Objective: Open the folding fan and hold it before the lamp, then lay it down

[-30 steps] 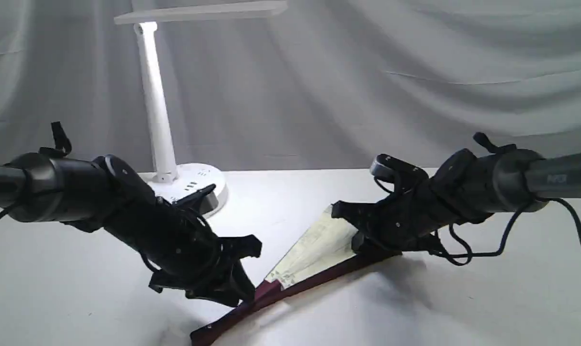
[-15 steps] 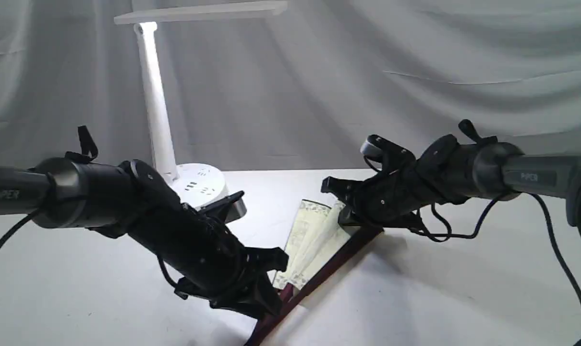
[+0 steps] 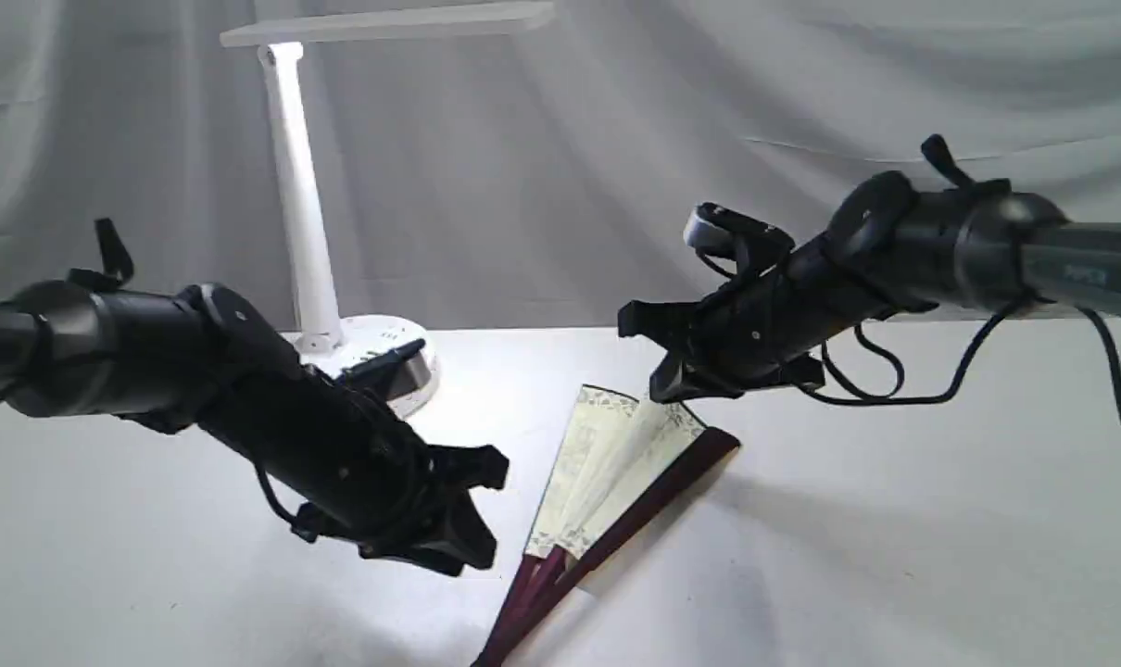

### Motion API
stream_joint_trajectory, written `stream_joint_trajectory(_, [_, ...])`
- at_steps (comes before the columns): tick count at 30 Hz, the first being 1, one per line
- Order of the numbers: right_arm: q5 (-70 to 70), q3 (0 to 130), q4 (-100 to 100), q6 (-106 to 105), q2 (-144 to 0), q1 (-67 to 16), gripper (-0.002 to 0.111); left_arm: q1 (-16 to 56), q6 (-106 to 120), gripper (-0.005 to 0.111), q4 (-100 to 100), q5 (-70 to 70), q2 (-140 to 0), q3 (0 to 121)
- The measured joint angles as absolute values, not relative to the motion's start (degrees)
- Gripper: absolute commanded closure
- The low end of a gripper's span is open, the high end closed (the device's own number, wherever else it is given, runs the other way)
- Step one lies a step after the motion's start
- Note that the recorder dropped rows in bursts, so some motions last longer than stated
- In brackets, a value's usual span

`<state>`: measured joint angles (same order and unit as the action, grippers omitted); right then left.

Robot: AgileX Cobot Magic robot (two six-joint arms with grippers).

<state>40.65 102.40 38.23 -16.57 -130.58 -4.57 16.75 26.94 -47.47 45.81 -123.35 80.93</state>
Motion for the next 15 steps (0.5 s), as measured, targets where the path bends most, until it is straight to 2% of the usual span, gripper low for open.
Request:
stream_joint_trajectory(7, [50.4,101.9,33.8,-10.7,-128.0,-4.6,0.108,13.4,15.7,0.082,-32.7,48.2,-119.0,80.9])
stream_joint_trajectory(15, [50.5,92.6,29.1,-7.5,-122.6,-7.0,0.108,13.4,4.1,0.082,-14.3,52.7,-115.3,80.8])
